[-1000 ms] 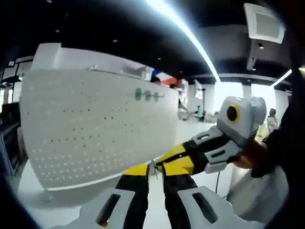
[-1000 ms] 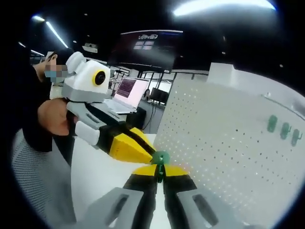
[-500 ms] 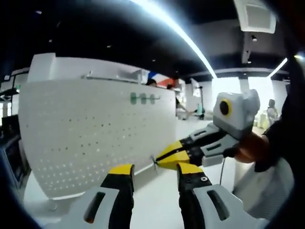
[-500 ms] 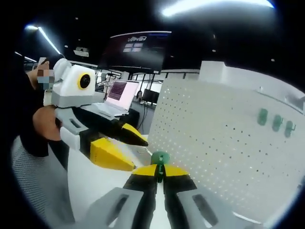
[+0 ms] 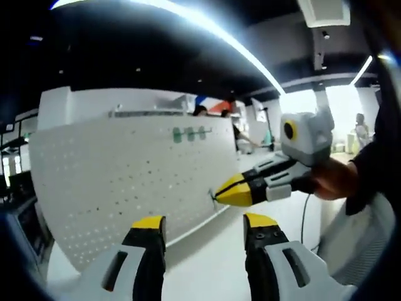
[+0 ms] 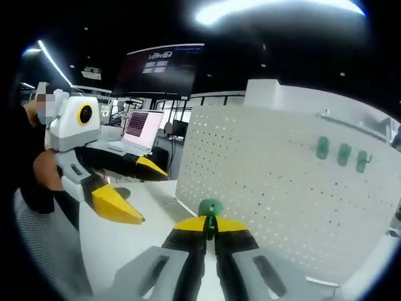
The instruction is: Insert the hook assembly into the mounting plate slot until the hook locks in place.
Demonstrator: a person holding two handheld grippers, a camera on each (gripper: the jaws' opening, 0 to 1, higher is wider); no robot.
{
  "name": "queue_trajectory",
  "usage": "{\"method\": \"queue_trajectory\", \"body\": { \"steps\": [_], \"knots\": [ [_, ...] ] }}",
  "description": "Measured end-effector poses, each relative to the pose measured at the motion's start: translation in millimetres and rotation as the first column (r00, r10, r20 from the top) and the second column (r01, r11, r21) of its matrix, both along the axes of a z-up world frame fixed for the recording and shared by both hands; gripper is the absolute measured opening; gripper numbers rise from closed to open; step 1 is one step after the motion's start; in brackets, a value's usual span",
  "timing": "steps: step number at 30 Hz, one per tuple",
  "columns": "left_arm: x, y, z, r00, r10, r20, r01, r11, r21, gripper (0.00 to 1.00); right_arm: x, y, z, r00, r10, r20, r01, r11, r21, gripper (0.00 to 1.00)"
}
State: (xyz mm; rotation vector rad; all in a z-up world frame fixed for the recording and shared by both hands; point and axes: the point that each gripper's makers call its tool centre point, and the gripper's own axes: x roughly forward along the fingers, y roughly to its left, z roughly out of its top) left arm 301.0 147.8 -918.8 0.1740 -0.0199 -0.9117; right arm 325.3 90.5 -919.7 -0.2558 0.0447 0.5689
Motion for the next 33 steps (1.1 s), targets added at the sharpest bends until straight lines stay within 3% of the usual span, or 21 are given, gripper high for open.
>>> {"method": "queue_trajectory", "body": {
  "steps": [15,25,33],
  "knots": [
    [6.9,16,20.5,0.994,0.081,0.070,-0.078,0.996,-0.050,0.54,12,-48,50.1,0.988,-0.120,0.092,0.118,0.993,0.028,0.02],
    [3.4,11,20.7,0.994,0.066,0.089,-0.063,0.997,-0.038,0.54,17,-86,74.2,0.966,-0.218,0.141,0.213,0.976,0.048,0.02],
    [1.6,10,21.3,0.995,0.054,0.088,-0.050,0.998,-0.041,0.54,20,-124,97.2,0.931,-0.315,0.183,0.305,0.949,0.078,0.02]
  ]
}}
